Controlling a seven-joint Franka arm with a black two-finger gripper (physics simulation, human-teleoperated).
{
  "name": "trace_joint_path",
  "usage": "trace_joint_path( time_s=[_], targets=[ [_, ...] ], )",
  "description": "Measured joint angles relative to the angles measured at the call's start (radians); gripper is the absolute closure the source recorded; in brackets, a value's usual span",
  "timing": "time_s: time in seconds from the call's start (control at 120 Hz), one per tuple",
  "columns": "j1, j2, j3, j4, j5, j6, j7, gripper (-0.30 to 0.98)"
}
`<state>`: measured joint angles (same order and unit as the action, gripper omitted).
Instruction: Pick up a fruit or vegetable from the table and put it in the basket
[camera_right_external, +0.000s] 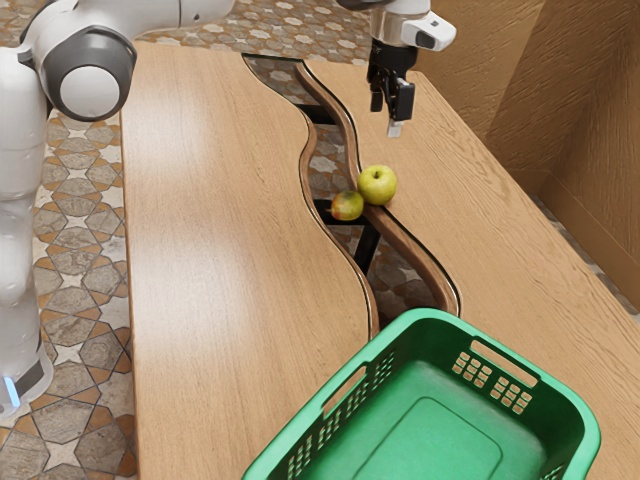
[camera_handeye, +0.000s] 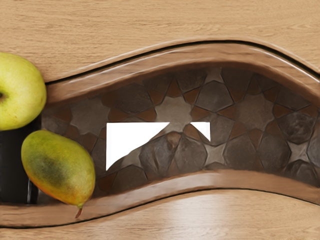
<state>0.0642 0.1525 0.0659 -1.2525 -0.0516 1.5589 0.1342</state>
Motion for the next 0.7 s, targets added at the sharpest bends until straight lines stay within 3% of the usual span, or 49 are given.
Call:
trace_joint_path(
  time_s=[0.258,0.317,0.383,0.458,0.7],
  targets=[
    [-0.015,-0.027,-0.002,-0.021,0.006,-0.036,0.021,0.00],
    [-0.023,-0.081,0.011,-0.109,0.012,-0.061,0.015,0.00],
    [-0.022,-0.207,0.025,-0.314,0.014,-0.043,0.008,0.00],
    [-0.010,-0.253,0.041,-0.449,-0.005,-0.011,0.000,0.00],
    [-0.023,-0.222,0.100,-0.524,-0.045,0.054,-0.068,0.00]
  ],
)
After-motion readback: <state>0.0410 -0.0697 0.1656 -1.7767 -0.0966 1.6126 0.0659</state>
